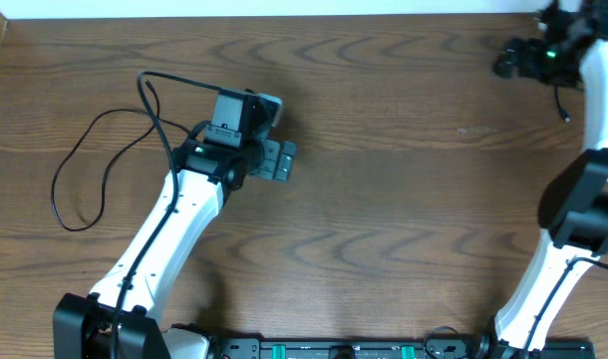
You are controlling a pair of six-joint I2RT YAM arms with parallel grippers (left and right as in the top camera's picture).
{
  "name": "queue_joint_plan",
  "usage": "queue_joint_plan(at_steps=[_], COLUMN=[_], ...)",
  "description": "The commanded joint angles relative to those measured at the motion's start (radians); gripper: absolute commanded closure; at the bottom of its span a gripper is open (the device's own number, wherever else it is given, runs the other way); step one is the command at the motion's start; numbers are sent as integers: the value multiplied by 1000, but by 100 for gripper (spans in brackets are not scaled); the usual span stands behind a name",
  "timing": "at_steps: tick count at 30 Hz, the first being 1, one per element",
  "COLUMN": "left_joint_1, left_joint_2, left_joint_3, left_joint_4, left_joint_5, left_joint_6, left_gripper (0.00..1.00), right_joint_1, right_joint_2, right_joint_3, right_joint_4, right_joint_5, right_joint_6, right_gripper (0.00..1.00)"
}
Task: Untangle cables
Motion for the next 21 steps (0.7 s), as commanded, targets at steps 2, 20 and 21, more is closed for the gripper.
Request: queue_joint_plan(at_steps=[2, 20, 21], left_joint_1=[72, 409, 430], left_joint_2=[10, -18, -18], left_joint_3=[9, 9, 9], left_joint_4=[-16, -15, -11], left_joint_5=[-204, -203, -203], left_joint_6=[-123, -43, -39], left_gripper=[1, 1, 1], right_joint_1=[84, 407, 418], right_joint_2=[-8, -6, -6], right_joint_3=[10, -13, -14], right_joint_4=[-29, -47, -48], right_joint_5=[-13, -12, -12], right_joint_6=[-40, -58, -57], right_gripper=[1, 1, 1])
